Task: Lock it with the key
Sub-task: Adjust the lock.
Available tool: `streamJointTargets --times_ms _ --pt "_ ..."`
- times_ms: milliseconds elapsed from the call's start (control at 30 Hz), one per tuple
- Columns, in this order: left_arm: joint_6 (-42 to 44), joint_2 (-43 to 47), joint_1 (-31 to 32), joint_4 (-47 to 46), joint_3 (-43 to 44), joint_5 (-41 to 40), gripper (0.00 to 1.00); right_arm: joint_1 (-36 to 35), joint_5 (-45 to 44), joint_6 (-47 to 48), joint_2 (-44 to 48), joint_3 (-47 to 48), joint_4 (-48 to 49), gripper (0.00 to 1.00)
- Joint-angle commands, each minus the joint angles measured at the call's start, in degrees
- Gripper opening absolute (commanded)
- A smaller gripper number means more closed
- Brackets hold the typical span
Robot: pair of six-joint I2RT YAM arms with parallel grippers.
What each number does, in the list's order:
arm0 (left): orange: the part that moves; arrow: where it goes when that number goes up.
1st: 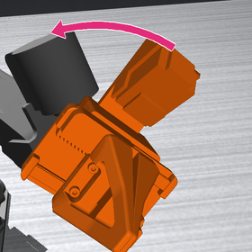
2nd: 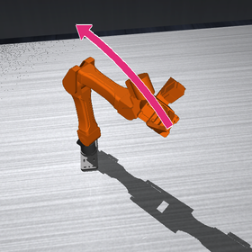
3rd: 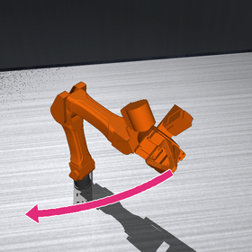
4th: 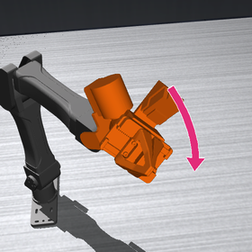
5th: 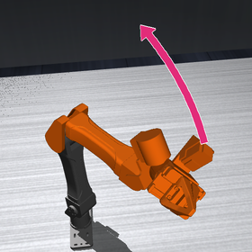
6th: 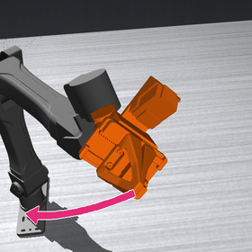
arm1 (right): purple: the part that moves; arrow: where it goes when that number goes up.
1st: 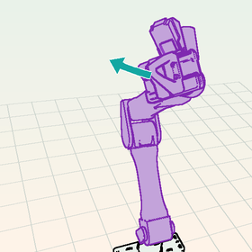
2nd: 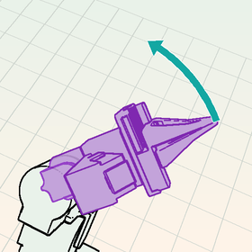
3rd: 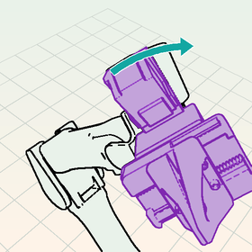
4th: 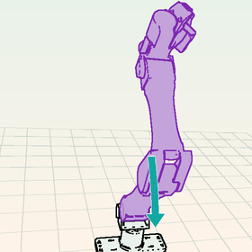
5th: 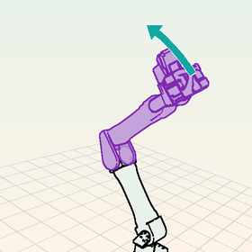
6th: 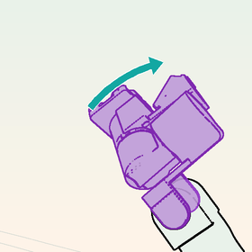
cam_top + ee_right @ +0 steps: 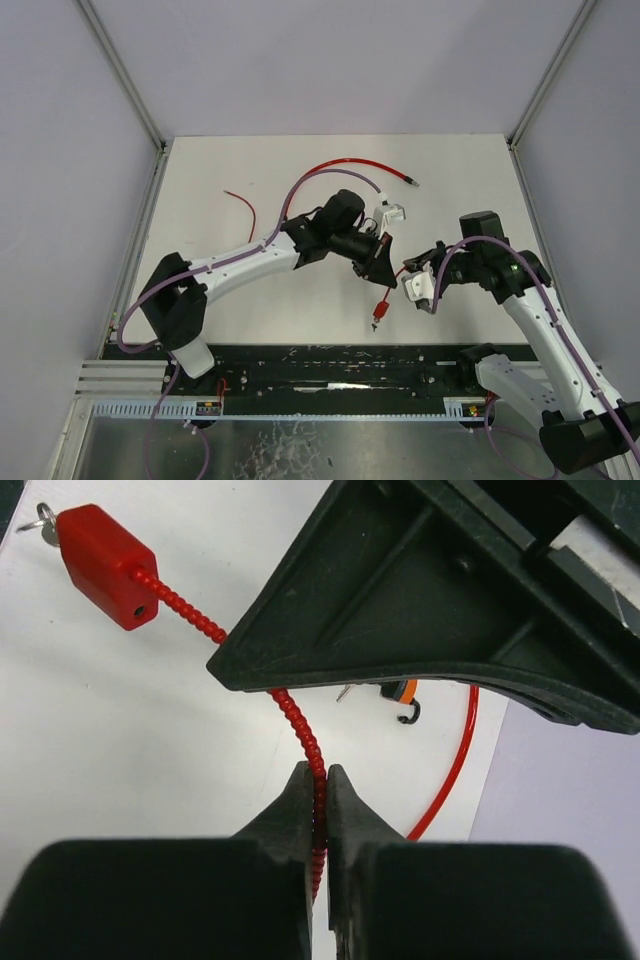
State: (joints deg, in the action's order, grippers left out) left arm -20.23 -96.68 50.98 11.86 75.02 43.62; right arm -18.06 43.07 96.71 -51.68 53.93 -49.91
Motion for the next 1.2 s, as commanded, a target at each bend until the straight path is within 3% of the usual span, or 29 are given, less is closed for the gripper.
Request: streamJointTargets --times_ms 0,67,200,367,567,667,767,933,1167 --pt "0.14 0.96 0.26 -1.41 1.09 -0.06 0.01 -0.61 3.25 -7.32 2.98 0.16 3.18 0.00" --pt "0.33 2.59 0.33 -2.59 -0.60 -1.15 0.11 -0.38 3.21 -11.45 4.96 -0.38 5.17 0.00" --pt "1.03 8.29 0.26 -7.04 -5.82 -5.59 0.39 1.43 2.93 -17.23 8.87 -3.17 8.34 0.00" --pt "3.20 18.81 0.26 -14.25 -14.75 -12.71 0.53 4.27 5.17 -23.38 11.00 -5.79 10.74 0.00" --pt "7.14 37.23 0.27 -33.19 -33.16 -21.24 0.71 9.10 10.13 -32.54 13.20 -10.68 14.18 0.00" --pt "6.73 43.72 0.32 -45.61 -42.39 -24.02 0.88 10.50 12.27 -32.28 12.48 -10.57 10.82 0.00" --pt "4.52 44.98 0.27 -52.41 -48.34 -23.54 0.89 11.75 14.03 -32.12 11.96 -9.03 7.71 0.00" --pt "4.26 41.87 0.86 -52.64 -49.99 -24.45 0.88 13.22 15.18 -31.66 12.30 -9.48 6.48 0.00" --pt "12.65 36.33 7.49 -53.84 -49.12 -32.34 0.85 13.25 15.14 -31.31 11.30 -9.22 5.58 0.00"
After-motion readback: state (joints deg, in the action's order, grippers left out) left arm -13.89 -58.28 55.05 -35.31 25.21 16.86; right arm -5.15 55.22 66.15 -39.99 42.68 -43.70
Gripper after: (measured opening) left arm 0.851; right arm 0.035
